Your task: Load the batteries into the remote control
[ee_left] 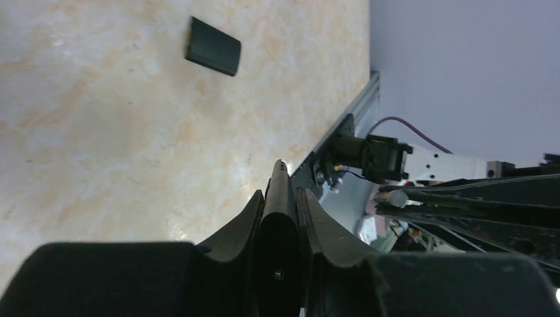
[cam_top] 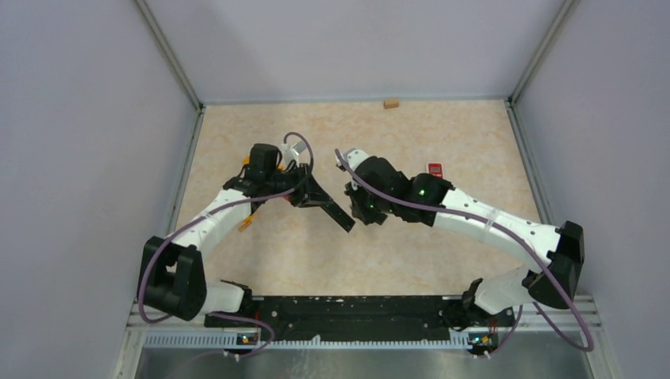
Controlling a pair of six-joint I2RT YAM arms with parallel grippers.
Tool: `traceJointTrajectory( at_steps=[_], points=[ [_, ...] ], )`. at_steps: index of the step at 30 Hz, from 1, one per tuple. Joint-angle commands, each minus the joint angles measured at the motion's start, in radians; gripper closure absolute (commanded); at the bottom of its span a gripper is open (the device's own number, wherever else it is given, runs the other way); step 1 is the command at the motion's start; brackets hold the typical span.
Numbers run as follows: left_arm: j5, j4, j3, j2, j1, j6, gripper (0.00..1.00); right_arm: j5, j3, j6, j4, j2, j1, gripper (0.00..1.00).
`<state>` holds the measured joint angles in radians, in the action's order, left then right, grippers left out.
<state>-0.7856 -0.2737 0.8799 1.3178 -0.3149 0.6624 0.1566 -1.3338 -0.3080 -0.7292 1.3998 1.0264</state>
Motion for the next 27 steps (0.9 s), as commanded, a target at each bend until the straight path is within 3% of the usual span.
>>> traceJointTrajectory(
  at_steps=[1, 17, 27],
  points=[
    [-0.230, 0.150, -0.003, 0.048, -0.012, 0.048, 1.00, -0.106, 0.015, 0.146, -0.068, -0.028, -0.004, 1.00],
    [-0.308, 0.094, -0.008, 0.124, -0.012, 0.036, 1.00, -0.153, -0.050, 0.200, -0.080, 0.106, -0.003, 0.99],
    [-0.323, 0.090, -0.012, 0.122, -0.010, 0.034, 1.00, -0.154, -0.059, 0.174, -0.062, 0.134, -0.003, 0.93]
  ],
)
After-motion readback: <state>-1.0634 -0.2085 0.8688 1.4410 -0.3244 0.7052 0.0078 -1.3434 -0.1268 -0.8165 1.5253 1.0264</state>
